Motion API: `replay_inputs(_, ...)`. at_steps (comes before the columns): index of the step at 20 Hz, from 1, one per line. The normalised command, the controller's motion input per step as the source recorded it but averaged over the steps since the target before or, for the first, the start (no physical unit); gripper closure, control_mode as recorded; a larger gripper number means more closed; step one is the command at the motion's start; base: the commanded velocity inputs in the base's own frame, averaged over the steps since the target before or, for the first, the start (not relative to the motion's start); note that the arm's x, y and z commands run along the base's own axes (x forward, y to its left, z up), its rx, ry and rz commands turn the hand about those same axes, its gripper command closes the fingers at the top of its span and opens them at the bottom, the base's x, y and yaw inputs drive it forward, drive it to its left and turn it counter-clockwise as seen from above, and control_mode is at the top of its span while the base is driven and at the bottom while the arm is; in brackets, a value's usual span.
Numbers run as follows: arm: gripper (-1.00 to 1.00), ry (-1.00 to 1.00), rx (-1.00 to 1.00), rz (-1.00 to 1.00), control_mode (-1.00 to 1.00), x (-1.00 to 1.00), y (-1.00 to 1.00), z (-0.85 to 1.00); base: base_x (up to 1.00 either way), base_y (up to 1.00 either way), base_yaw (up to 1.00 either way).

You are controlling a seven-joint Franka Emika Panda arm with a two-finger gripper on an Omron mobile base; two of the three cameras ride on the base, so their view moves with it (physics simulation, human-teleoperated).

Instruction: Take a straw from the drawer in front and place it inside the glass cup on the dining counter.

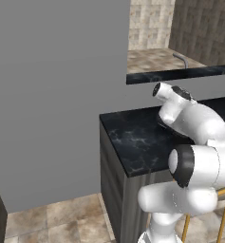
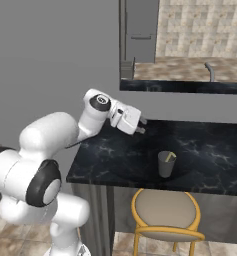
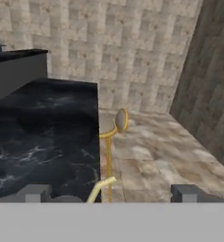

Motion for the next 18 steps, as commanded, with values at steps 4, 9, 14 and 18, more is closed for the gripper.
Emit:
replay_inputs(4,-1.0,0.16,0.3,0.05,-1.0,-0.42,0.72,0.6,0.0,0.0,0.0)
replay_inputs(9,-1.0,0.07,0.29,0.11,-1.0,-0.38,0.72,0.33,0.0,0.0,0.0)
replay_inputs(14,-1.0,0.0,0.17,0.22,-1.0,-0.25,0.88,-0.02,0.0,0.0,0.0)
replay_inputs(18,-1.0,-0.02,0.06,0.3,-1.0,-0.16,0.96,-0.04,0.0,0.0,0.0)
